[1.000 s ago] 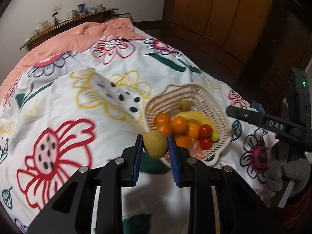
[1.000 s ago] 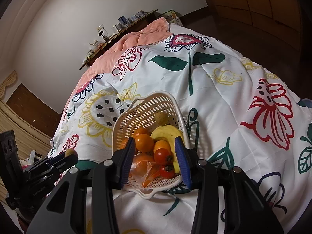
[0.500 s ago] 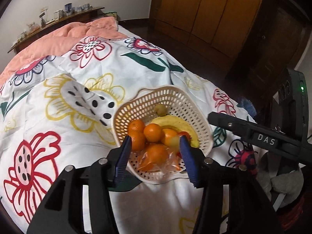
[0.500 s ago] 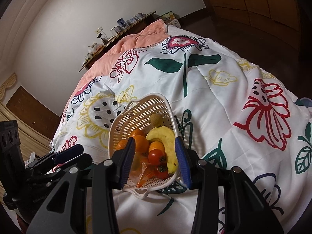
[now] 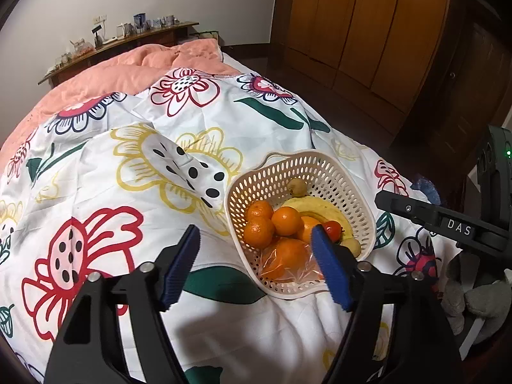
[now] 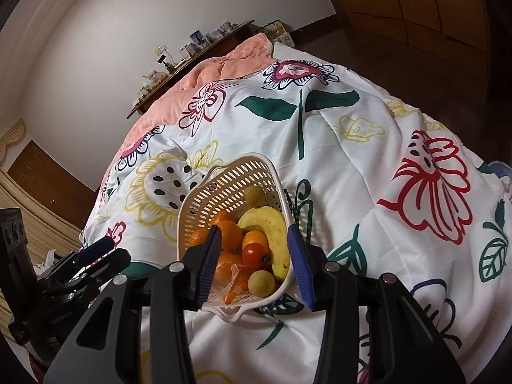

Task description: Organize fruits

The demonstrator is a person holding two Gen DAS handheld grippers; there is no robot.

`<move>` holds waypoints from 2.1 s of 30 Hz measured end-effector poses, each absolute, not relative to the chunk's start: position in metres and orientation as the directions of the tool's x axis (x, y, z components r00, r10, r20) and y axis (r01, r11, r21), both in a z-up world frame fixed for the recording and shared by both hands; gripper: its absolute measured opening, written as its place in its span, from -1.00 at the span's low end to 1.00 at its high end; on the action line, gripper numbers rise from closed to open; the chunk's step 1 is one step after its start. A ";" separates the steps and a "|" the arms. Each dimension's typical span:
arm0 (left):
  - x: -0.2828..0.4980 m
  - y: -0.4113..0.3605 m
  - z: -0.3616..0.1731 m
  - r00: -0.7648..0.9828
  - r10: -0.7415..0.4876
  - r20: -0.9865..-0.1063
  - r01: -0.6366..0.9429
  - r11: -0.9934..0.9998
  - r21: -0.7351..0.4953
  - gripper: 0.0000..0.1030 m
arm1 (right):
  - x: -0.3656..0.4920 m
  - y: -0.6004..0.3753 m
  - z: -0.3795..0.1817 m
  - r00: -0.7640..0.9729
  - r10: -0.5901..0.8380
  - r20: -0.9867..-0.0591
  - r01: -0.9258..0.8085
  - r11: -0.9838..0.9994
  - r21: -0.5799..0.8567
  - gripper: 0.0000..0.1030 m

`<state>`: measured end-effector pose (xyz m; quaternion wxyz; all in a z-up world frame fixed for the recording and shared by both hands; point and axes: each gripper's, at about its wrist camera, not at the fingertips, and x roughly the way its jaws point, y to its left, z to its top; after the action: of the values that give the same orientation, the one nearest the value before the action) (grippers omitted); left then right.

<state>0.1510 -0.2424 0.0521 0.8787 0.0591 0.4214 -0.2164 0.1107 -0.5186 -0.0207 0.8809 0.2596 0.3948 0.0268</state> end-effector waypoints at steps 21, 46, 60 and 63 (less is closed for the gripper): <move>0.113 -0.228 0.050 0.661 -0.193 -0.725 0.380 0.919 0.101 0.74 | 0.072 -0.483 -0.009 0.618 0.133 -0.775 -0.011 0.987 0.160 0.82; 0.093 -0.212 0.048 0.700 -0.111 -0.706 0.323 0.930 0.174 0.90 | 0.065 -0.437 -0.023 0.594 0.069 -0.801 -0.100 0.995 0.012 0.90; 0.090 -0.216 0.047 0.718 -0.081 -0.691 0.309 0.927 0.212 0.93 | 0.063 -0.426 -0.023 0.593 0.069 -0.802 -0.130 0.991 -0.011 0.90; 0.089 -0.216 0.047 0.721 -0.081 -0.689 0.312 0.925 0.217 0.93 | 0.063 -0.425 -0.023 0.592 0.070 -0.803 -0.133 0.991 -0.012 0.90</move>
<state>0.0892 -0.2159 0.0469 0.9134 0.1611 0.3580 -0.1075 0.0631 -0.4254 -0.0234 0.8914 -0.0351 0.4483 0.0567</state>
